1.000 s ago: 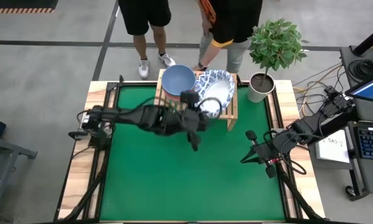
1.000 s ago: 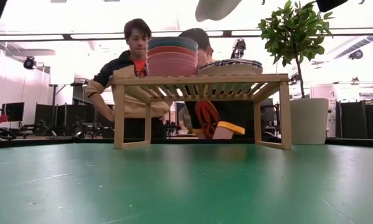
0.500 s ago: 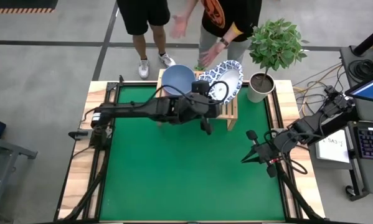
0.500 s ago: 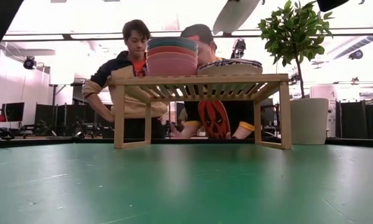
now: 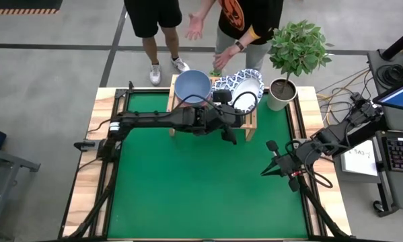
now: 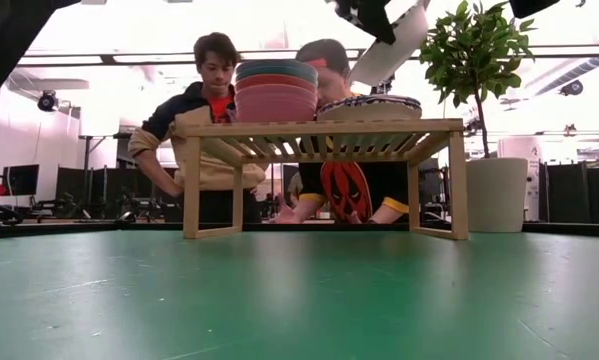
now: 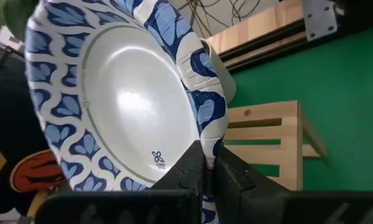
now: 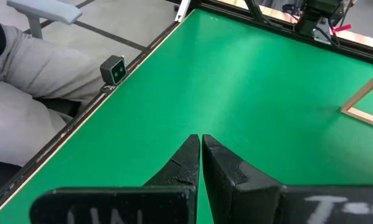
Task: Place and stack bowls onto a shelf
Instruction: Stack the white bowl on top of the white bowls on the shelf
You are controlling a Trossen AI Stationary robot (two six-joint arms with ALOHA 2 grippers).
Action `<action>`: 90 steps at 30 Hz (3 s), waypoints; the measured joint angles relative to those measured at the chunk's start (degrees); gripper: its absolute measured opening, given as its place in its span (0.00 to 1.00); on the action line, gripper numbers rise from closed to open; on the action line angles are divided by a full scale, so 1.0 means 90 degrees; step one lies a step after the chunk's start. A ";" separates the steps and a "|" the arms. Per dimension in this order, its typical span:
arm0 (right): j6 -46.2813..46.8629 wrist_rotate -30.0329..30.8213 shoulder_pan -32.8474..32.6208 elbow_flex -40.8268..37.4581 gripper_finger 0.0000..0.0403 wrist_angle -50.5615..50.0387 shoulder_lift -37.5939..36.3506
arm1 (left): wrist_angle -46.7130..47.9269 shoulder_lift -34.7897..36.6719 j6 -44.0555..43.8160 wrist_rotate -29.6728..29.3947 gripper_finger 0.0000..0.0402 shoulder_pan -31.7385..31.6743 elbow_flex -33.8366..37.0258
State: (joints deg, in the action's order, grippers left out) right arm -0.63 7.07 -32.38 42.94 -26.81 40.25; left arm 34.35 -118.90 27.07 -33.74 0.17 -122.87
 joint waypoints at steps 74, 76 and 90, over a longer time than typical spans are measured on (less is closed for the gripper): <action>-0.0096 0.0049 0.0000 0.0000 0.02 -0.0049 -0.0051 | -0.0023 -0.0761 -0.2543 -0.0146 0.16 -0.0203 -0.0418; -0.0096 0.0049 0.0000 0.0000 0.02 -0.0046 -0.0051 | 0.0084 -0.0763 -0.2573 -0.0146 0.16 -0.0165 -0.0449; -0.0096 0.0051 0.0000 0.0000 0.02 -0.0044 -0.0051 | -0.0063 -0.0759 -0.2275 -0.0133 0.15 -0.0124 -0.0931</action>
State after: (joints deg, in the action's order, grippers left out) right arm -1.50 7.53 -32.38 42.94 -27.20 39.79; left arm 33.78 -125.73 6.59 -34.93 -0.95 -131.25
